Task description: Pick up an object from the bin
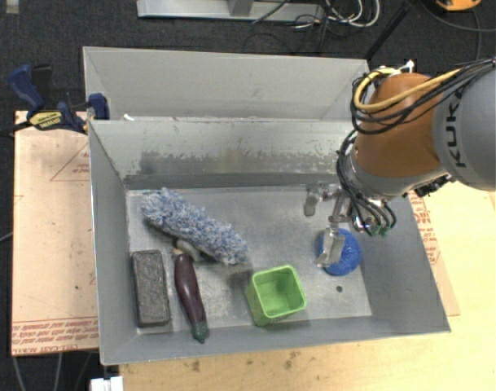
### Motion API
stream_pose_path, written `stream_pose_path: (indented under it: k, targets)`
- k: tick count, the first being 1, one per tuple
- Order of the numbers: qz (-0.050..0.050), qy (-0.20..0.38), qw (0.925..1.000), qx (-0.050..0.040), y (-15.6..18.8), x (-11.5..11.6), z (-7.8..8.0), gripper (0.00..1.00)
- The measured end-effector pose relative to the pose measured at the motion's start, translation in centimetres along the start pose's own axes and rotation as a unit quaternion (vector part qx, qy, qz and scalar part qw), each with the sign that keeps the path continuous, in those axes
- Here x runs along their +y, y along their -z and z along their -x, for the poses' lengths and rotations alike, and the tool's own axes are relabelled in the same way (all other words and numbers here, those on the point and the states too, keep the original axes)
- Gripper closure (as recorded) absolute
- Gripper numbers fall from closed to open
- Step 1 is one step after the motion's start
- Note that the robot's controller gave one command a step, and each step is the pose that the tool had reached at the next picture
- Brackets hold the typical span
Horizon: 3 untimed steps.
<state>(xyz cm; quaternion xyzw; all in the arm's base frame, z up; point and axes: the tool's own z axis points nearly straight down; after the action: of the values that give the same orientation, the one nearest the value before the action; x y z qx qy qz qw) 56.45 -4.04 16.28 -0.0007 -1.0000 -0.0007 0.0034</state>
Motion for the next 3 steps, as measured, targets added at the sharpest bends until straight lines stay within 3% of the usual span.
stream_pose_path:
  k: [1, 2, 3]
  targets:
    - [0.0, 0.001, 1.0, -0.0038, 0.4, 0.0, 0.2, 0.0]
    - [-0.002, 0.026, 0.9996, -0.0081, -3.0, 3.0, 1.3, 0.0]
    - [0.001, 0.056, 0.9984, -0.0067, -7.9, 4.0, -1.3, 0.0]
